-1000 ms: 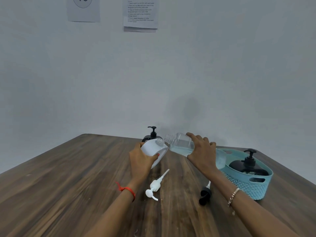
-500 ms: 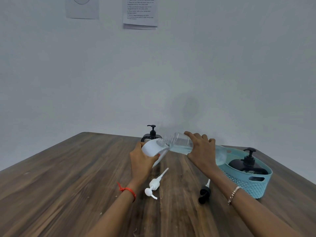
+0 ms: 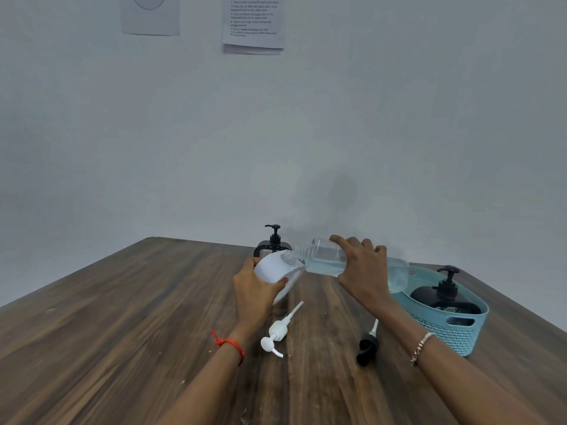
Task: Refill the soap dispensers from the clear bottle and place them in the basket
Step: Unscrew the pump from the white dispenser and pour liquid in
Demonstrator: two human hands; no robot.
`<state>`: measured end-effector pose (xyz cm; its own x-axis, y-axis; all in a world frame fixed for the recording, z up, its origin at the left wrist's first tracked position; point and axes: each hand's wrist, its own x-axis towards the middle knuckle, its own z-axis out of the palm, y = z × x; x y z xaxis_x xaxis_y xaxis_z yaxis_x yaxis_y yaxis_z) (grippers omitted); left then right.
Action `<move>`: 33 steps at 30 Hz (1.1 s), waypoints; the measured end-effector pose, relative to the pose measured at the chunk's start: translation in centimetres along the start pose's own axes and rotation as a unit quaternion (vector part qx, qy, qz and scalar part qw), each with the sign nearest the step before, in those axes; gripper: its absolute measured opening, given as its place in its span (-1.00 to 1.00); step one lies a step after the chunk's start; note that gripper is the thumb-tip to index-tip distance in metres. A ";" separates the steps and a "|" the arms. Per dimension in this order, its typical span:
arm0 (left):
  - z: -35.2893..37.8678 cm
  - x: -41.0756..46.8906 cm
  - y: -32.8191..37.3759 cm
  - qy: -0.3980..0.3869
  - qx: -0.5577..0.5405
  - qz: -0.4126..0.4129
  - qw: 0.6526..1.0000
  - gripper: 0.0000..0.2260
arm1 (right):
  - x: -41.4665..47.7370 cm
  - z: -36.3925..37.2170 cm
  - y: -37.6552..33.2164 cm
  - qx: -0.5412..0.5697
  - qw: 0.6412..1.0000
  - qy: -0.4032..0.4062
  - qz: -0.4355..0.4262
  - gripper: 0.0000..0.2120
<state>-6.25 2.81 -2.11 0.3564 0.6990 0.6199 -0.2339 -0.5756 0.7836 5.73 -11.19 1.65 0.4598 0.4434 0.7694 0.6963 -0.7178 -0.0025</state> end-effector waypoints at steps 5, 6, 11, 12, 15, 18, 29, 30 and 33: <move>0.0 0.1 -0.1 -0.002 -0.001 -0.013 1.000 -0.63 | 0.0 -0.1 -0.1 -0.007 1.000 -0.007 -0.001 -0.43; 0.0 0.0 -0.1 -0.003 -0.004 -0.015 1.000 -0.63 | 0.0 0.0 0.0 -0.008 1.000 -0.004 -0.002 -0.42; -0.1 -0.1 0.0 -0.008 -0.011 -0.017 1.000 -0.63 | 0.0 0.0 0.0 -0.011 1.000 0.006 -0.008 -0.41; -0.1 -0.1 0.0 -0.008 -0.011 -0.016 1.000 -0.63 | 0.0 -0.1 0.0 -0.008 1.000 0.001 -0.007 -0.42; -0.1 -0.1 0.0 -0.007 -0.007 -0.014 1.000 -0.62 | 0.0 -0.5 -0.1 -0.002 1.000 -0.022 -0.004 -0.41; -0.1 -0.1 0.0 -0.009 -0.008 -0.019 1.000 -0.62 | -0.1 -0.7 -0.2 0.006 0.999 -0.034 0.000 -0.42; 0.1 -0.3 -0.6 -0.006 0.000 -0.037 0.999 -0.61 | -0.3 -0.6 -0.1 -0.002 1.000 -0.027 -0.010 -0.44; 0.1 -0.3 -0.7 -0.005 0.001 -0.039 0.999 -0.61 | -0.3 -0.6 -0.1 -0.003 1.000 -0.028 -0.010 -0.44; 0.1 -0.2 -0.8 -0.004 0.000 -0.046 0.999 -0.61 | -0.2 -0.5 -0.1 -0.005 0.999 -0.032 -0.008 -0.43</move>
<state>-6.03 3.05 -2.89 0.3838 0.7449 0.5457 -0.2005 -0.5096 0.8367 5.29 -11.47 1.82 0.4830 0.4880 0.7270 0.6980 -0.7159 0.0169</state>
